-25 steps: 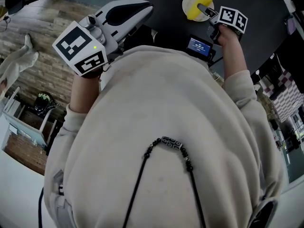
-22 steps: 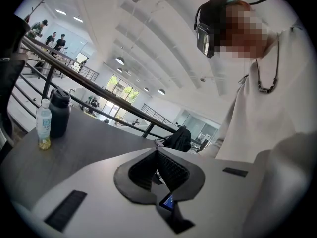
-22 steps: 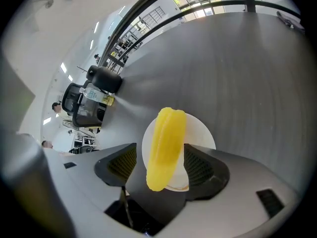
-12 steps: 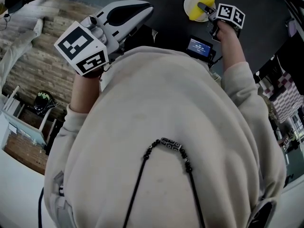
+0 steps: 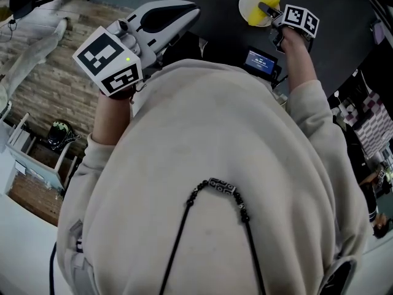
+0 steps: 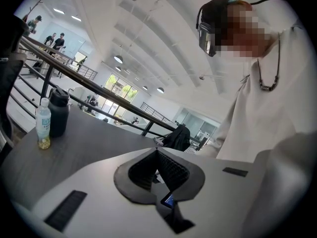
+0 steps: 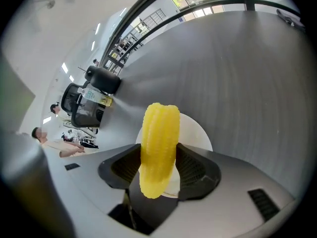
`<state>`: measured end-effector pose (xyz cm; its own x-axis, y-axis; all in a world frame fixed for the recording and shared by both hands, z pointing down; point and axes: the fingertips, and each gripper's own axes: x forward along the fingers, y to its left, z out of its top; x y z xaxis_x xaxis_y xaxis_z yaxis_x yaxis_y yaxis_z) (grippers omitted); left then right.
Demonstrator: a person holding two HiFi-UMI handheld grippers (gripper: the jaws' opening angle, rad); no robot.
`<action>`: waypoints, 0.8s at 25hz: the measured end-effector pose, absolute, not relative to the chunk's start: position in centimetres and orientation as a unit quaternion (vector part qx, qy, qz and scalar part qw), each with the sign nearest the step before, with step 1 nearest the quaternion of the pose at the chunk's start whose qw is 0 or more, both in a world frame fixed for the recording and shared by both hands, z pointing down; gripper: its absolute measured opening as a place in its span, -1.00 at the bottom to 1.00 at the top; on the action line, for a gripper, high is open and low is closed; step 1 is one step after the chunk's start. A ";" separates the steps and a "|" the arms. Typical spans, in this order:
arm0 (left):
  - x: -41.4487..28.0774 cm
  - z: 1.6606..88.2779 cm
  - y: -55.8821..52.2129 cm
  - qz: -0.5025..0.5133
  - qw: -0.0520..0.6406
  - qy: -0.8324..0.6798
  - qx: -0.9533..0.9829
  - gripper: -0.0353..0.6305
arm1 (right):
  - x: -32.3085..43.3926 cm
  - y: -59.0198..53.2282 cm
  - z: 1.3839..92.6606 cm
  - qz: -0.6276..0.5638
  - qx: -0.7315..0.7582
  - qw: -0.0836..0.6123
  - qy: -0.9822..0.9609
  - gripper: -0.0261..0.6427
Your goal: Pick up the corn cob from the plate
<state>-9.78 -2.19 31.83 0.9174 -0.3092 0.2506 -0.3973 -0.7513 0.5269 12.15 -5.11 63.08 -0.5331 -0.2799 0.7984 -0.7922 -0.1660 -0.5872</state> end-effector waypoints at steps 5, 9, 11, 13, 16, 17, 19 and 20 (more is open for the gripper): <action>-9.9 30.9 -2.2 0.082 0.279 -0.178 0.940 -0.89 | 11.6 -5.9 57.8 0.590 0.438 0.136 -0.665 -0.23; -8.7 29.6 -2.3 0.086 0.257 -0.152 0.950 -0.89 | 12.0 -6.7 51.1 0.542 0.441 0.076 -0.712 -0.24; -8.0 29.0 -2.4 0.090 0.246 -0.134 0.956 -0.89 | 11.9 -7.1 47.3 0.504 0.439 0.058 -0.742 -0.24; -6.9 28.4 -2.6 0.094 0.235 -0.113 0.961 -0.89 | 12.0 -7.4 43.0 0.460 0.441 0.031 -0.770 -0.24; -4.8 27.5 -3.0 0.098 0.216 -0.072 0.969 -0.89 | 12.4 -7.2 35.5 0.392 0.446 -0.028 -0.804 -0.24; -4.1 27.1 -3.1 0.099 0.210 -0.057 0.971 -0.89 | 12.5 -7.0 33.1 0.367 0.448 -0.039 -0.815 -0.24; -3.0 26.5 -3.3 0.098 0.202 -0.033 0.974 -0.89 | 12.5 -6.5 29.1 0.324 0.456 -0.045 -0.828 -0.24; -2.7 26.2 -3.3 0.097 0.199 -0.023 0.975 -0.89 | 12.4 -6.2 27.5 0.308 0.458 -0.047 -0.832 -0.24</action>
<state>-2.67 -3.29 26.21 0.9799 -0.0070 0.1992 -0.0846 -0.9195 0.3838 12.41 -6.21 27.46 -0.5751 -0.7924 0.2034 -0.7339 0.3899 -0.5562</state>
